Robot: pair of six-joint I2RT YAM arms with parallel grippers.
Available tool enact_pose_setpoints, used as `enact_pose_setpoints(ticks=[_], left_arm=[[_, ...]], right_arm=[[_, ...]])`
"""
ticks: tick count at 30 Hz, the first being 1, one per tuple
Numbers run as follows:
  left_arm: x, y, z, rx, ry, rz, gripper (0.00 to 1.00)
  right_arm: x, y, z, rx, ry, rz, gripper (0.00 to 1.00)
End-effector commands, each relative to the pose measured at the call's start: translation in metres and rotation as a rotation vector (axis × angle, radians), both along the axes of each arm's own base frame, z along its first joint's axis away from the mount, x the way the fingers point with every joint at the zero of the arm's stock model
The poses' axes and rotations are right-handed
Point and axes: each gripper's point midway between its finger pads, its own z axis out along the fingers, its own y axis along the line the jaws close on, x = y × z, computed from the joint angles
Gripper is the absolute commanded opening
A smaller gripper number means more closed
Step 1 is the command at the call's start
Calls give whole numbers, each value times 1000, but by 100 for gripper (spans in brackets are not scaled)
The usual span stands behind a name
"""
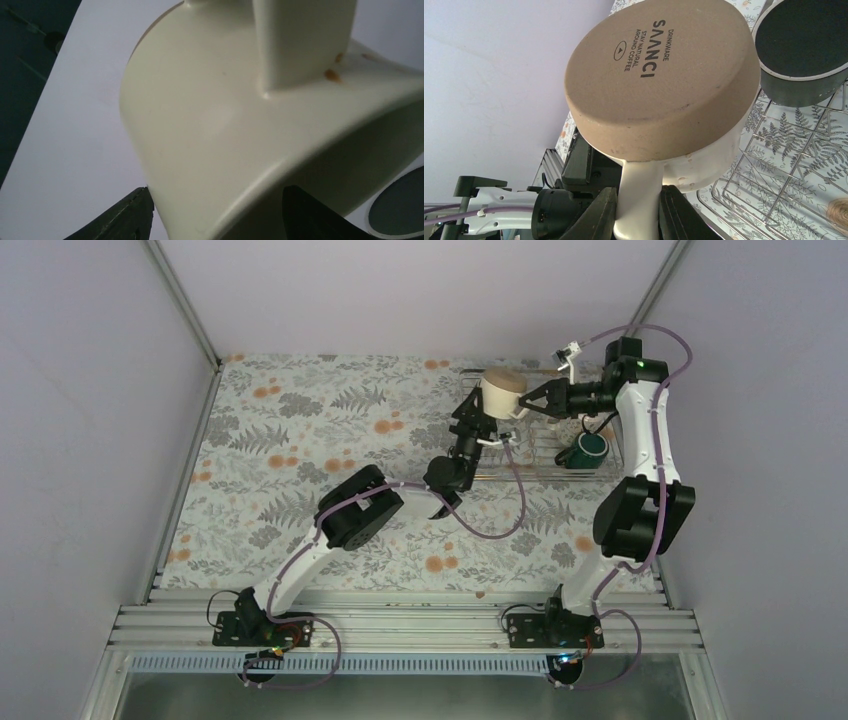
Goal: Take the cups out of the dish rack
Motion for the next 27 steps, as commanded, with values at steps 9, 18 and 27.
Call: enact_pose_setpoints(ticks=[9,18,27], left_arm=[[-34,33,56,-225,-201,25,48],[-40,38,85,-273,-242,56,22],[-47,49,126,-339,-307,76,2]], right_arm=[[-10,9,34,90,-108,46,4],[-10,10,29,94,-97,51,30],[-11,9,24,71,-90,46,43]])
